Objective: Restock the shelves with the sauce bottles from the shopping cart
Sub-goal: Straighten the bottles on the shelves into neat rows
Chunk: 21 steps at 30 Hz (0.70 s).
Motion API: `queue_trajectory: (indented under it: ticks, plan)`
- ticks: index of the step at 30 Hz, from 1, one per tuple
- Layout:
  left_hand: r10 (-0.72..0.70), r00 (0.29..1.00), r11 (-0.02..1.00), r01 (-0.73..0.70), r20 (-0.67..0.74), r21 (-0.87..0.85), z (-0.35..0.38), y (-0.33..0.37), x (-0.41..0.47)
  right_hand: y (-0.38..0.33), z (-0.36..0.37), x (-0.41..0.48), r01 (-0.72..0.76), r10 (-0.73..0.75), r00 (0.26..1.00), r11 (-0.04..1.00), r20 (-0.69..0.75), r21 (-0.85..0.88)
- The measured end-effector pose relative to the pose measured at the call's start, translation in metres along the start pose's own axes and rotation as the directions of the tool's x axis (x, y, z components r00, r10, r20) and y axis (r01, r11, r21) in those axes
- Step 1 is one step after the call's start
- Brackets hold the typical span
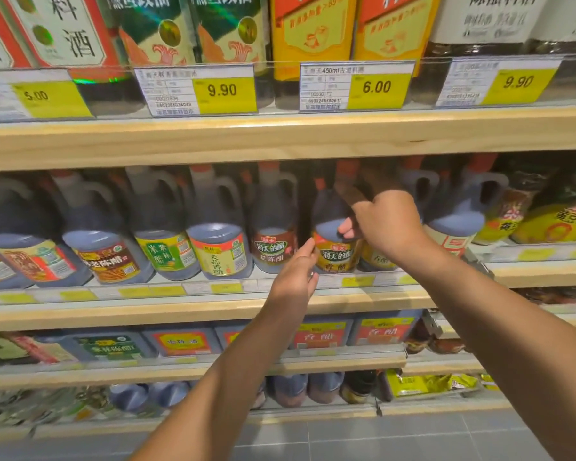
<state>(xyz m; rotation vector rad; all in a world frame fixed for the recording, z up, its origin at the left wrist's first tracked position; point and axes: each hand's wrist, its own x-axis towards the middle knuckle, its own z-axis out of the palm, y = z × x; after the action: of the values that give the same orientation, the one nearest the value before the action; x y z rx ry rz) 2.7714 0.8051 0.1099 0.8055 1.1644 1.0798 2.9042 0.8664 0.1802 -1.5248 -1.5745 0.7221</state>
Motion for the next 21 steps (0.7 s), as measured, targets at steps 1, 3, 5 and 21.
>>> queue_trajectory:
  ticks: [1,3,5,21]
  plan:
    - [0.017,0.999,1.0,-0.017,0.039,0.006,-0.001,-0.001,0.0,0.0,-0.001,0.0,0.011,-0.011,1.0,1.0,0.001,-0.026]
    - [0.016,0.999,1.0,-0.017,0.041,0.019,-0.001,-0.002,-0.002,0.001,-0.003,0.0,0.011,-0.011,1.0,0.999,0.003,-0.045]
    - [0.029,0.999,0.998,-0.031,0.042,0.053,-0.003,-0.003,-0.008,-0.001,-0.004,-0.003,0.013,-0.013,1.0,0.998,0.004,-0.062]
    - [0.166,0.963,0.984,-0.174,-0.213,-0.022,-0.066,-0.008,-0.035,-0.08,0.055,-0.022,-0.011,0.019,0.974,0.999,0.227,-0.038]
